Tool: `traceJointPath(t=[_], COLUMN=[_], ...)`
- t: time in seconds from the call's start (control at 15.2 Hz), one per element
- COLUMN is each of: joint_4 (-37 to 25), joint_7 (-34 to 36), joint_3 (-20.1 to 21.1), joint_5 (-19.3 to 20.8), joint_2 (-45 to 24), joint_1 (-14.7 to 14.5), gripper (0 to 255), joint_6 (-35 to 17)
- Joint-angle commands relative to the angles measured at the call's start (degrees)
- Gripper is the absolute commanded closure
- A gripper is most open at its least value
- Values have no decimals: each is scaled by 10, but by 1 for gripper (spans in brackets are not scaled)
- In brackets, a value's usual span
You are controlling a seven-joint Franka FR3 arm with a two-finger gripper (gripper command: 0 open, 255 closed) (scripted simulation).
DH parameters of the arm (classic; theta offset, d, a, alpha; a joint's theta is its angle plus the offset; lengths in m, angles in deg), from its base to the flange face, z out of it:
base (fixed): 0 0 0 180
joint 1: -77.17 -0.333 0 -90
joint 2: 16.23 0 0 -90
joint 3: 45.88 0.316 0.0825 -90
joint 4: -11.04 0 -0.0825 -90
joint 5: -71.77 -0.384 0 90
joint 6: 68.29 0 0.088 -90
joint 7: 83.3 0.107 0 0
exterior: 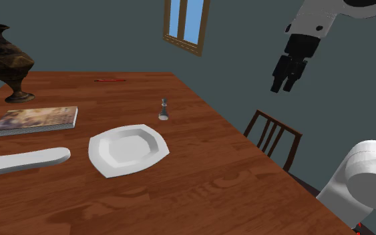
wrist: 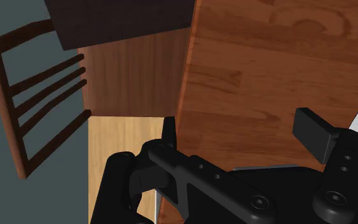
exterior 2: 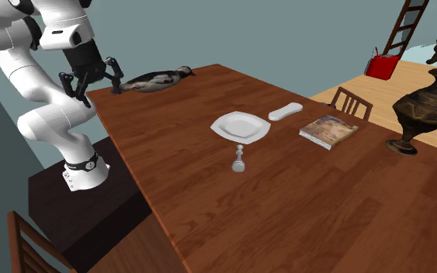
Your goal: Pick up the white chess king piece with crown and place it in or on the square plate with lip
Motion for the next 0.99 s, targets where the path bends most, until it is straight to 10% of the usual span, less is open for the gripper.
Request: traceJointPath(t=[0.0,0.92], joint_4=[0,-100], joint_7=[0,81], joint_3=[0,103], joint_5=[0,8], joint_2=[0,-253], joint_1=[0,-7], gripper=[0,0], joint_6=[0,-191])
